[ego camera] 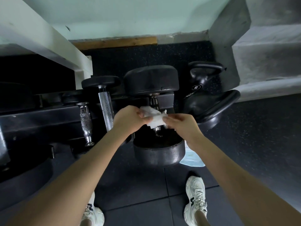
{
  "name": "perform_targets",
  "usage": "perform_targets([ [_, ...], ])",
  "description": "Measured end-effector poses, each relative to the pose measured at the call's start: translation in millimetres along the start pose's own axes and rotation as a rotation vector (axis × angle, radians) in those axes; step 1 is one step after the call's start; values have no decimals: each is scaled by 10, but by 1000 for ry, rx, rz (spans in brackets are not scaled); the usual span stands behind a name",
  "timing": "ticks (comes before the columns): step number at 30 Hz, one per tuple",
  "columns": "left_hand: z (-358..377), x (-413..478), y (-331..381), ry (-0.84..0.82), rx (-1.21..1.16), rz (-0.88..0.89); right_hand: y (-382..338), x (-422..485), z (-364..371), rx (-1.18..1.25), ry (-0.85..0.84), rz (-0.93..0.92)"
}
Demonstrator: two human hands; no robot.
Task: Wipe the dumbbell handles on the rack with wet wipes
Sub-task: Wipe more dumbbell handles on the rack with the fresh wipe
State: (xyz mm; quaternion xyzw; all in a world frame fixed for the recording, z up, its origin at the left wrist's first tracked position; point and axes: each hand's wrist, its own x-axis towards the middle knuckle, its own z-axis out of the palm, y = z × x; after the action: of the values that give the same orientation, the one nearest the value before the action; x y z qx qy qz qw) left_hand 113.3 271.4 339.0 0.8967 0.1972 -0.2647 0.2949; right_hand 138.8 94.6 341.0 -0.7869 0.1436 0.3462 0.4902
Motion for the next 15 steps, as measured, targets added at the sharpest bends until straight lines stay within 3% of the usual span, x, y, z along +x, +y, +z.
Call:
perform_targets([
  [2, 32, -67, -20, 160, -228, -59, -18, 18, 33, 80, 3, 7],
  [4, 97, -133, 13, 214, -445, -83, -31, 50, 146, 61, 7, 4],
  [7, 254, -187, 101, 148, -766, -83, -32, 95, 308, -18, 81, 29],
  [12, 374, -118, 166, 151, -928, -109, -66, 126, 370, 38, 97, 56],
  [15, 363, -72, 128, 58, -1058, -175, -92, 111, 353, 143, 95, 40],
])
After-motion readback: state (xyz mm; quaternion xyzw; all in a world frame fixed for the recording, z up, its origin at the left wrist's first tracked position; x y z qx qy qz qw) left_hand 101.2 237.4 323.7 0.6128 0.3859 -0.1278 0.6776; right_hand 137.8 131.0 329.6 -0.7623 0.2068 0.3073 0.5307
